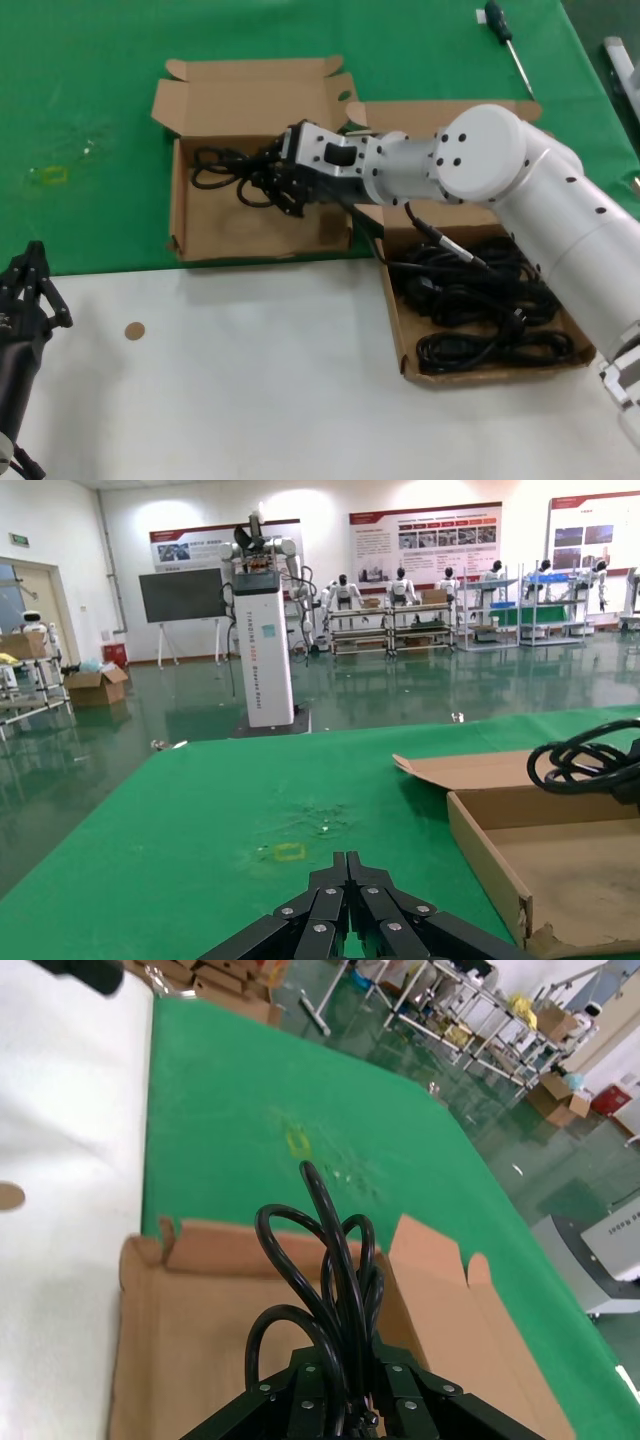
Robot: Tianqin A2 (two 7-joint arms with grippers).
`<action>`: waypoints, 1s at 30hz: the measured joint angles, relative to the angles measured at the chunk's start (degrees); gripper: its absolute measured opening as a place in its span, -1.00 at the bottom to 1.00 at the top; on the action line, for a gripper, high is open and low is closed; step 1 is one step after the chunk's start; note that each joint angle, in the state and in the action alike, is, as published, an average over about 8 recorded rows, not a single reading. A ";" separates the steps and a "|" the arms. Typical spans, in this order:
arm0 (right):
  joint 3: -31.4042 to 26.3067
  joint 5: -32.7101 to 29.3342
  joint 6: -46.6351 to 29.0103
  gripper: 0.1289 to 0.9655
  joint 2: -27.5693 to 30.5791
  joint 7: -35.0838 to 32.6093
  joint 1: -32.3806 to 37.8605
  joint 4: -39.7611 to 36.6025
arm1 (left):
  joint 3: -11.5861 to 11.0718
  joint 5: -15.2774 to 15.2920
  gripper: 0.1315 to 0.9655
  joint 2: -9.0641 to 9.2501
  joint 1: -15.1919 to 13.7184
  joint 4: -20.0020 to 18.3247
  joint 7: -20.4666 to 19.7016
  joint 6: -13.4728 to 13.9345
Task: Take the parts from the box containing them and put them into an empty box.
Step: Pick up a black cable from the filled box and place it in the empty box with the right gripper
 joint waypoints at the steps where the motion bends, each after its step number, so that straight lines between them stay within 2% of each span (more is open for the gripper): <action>1: 0.08 0.25 0.20 -0.81 -0.17 -0.63 0.19 -0.81 | 0.00 0.00 -0.95 0.00 0.00 0.00 0.00 0.00; 16: 1.57 4.25 2.47 -0.81 -2.54 -9.16 3.19 -10.25 | 0.00 0.00 -0.95 0.00 0.00 0.00 0.00 0.00; 25: 2.19 5.95 2.57 -0.71 -3.06 -11.27 3.94 -11.77 | 0.00 0.00 -0.95 0.00 0.00 0.00 0.00 0.00; 30: 2.05 6.03 2.21 -0.54 -2.58 -10.49 3.40 -10.18 | 0.00 0.00 -0.95 0.00 0.00 0.00 0.00 0.00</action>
